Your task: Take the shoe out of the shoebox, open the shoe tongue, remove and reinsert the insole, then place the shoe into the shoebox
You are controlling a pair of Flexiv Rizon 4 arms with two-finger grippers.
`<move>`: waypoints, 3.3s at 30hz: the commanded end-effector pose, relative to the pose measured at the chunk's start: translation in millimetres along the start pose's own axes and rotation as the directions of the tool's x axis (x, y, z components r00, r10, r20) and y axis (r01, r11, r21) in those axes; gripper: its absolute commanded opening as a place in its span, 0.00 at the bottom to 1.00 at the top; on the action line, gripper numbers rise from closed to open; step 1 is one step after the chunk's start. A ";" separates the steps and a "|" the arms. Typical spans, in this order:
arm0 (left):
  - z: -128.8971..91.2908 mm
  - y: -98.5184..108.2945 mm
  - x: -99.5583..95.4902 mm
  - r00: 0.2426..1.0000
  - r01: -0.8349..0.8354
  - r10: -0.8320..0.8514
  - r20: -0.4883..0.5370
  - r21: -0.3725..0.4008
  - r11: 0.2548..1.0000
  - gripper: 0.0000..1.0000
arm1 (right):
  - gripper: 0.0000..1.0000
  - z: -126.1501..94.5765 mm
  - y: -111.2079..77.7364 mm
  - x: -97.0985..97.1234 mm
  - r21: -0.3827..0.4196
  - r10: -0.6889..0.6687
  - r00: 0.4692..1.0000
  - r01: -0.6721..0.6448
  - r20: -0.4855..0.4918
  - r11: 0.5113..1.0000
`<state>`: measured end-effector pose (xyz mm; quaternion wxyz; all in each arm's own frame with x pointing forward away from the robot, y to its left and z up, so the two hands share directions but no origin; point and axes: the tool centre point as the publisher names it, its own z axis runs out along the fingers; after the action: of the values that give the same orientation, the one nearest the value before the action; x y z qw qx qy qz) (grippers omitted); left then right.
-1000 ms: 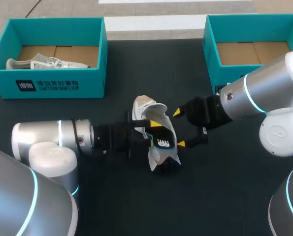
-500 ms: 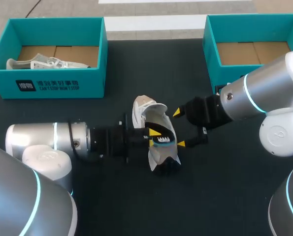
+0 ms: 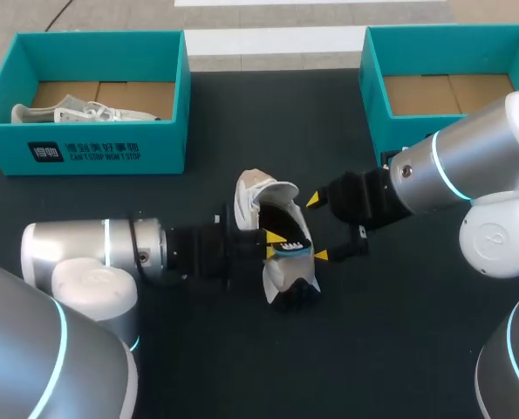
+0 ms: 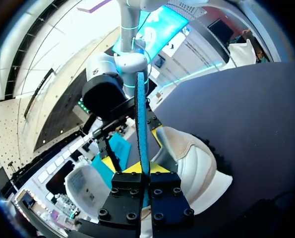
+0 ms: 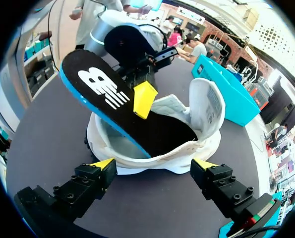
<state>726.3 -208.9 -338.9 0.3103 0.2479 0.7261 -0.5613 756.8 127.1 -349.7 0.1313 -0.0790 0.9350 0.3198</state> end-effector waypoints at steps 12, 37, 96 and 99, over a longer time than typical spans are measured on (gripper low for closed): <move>-3.7 -9.8 -3.0 1.000 0.000 0.000 0.017 0.001 1.000 0.27 | 1.00 1.3 1.2 0.9 0.004 0.001 1.000 -0.001 0.003 1.000; 14.8 7.7 3.0 0.996 -0.077 0.077 0.049 0.013 0.997 0.00 | 1.00 1.3 1.2 0.9 0.004 0.001 1.000 -0.001 0.003 1.000; -5.6 -5.4 -9.4 0.995 -0.094 0.094 -0.011 0.045 0.995 0.37 | 1.00 1.3 1.2 0.9 0.004 0.001 1.000 -0.001 0.003 1.000; -5.4 -13.4 -10.5 0.995 -0.099 0.099 -0.007 0.062 0.993 0.35 | 1.00 1.3 1.2 0.9 0.004 0.001 1.000 -0.001 0.003 1.000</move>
<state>728.3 -210.4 -323.9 0.3225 0.2977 0.6978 -0.5661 756.7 127.2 -349.8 0.1313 -0.0790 0.9350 0.3199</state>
